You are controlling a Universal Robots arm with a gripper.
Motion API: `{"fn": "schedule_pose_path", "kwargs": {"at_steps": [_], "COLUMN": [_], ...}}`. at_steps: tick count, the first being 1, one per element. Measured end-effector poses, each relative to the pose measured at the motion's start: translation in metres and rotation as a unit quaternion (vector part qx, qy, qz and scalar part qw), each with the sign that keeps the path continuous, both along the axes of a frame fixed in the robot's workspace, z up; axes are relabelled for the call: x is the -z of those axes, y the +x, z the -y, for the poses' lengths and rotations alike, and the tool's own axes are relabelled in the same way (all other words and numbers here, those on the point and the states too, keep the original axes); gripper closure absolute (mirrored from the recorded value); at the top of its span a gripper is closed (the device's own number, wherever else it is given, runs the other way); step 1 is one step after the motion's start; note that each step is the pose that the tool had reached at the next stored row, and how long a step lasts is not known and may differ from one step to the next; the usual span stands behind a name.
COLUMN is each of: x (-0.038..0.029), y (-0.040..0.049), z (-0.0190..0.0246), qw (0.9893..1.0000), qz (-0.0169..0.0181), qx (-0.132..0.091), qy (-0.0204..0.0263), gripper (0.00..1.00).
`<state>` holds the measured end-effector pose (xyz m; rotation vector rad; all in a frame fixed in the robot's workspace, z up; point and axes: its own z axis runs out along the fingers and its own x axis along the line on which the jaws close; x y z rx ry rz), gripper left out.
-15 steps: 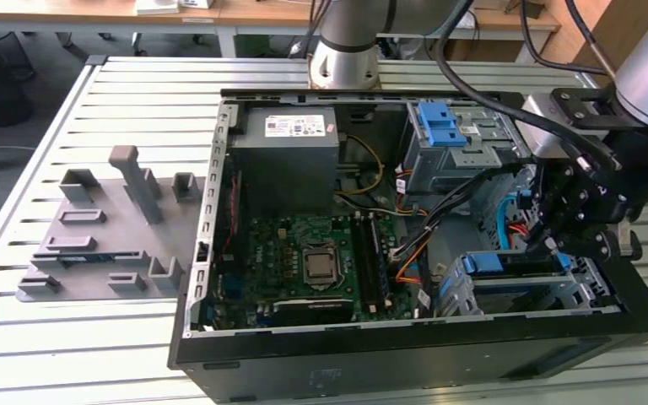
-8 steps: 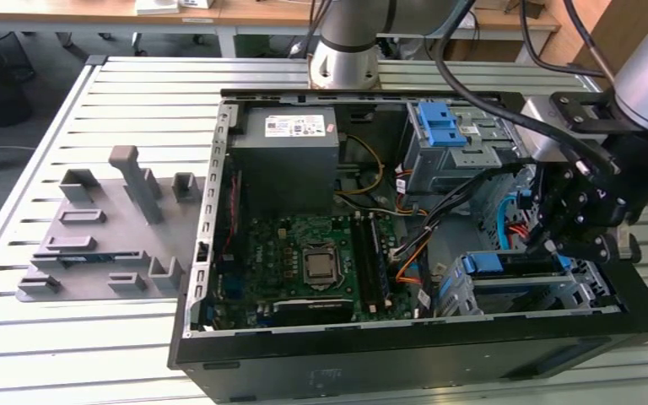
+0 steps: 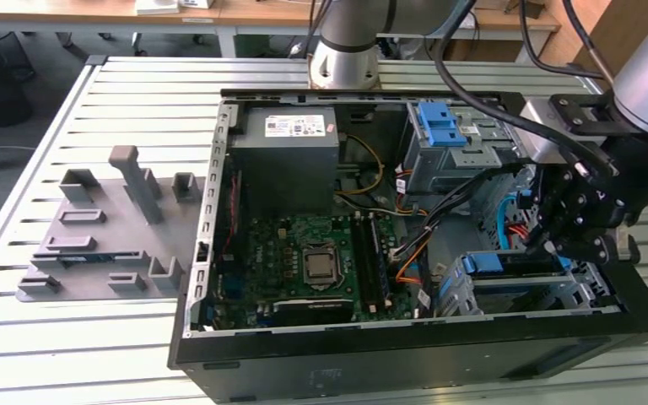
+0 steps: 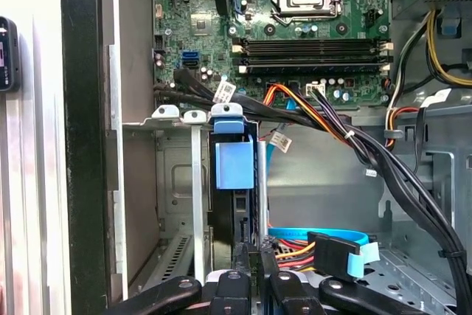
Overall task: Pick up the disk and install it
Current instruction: 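Insert the first disk wire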
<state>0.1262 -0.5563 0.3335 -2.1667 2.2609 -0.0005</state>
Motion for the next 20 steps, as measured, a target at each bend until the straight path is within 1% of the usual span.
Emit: {"fn": "schedule_pose_path", "kwargs": {"at_steps": [10, 14, 20], "x": [0.0012, -0.001, -0.0011], "y": [0.0004, 0.0005, 0.0008], "z": [0.0008, 0.0009, 0.0013], "qw": [1.0, 1.0, 1.0], "qz": [0.0, 0.0, 0.0], "qx": [0.0, 0.0, -0.002], "qy": [-0.0001, 0.001, 0.001], "gripper": [0.83, 0.83, 0.83]}}
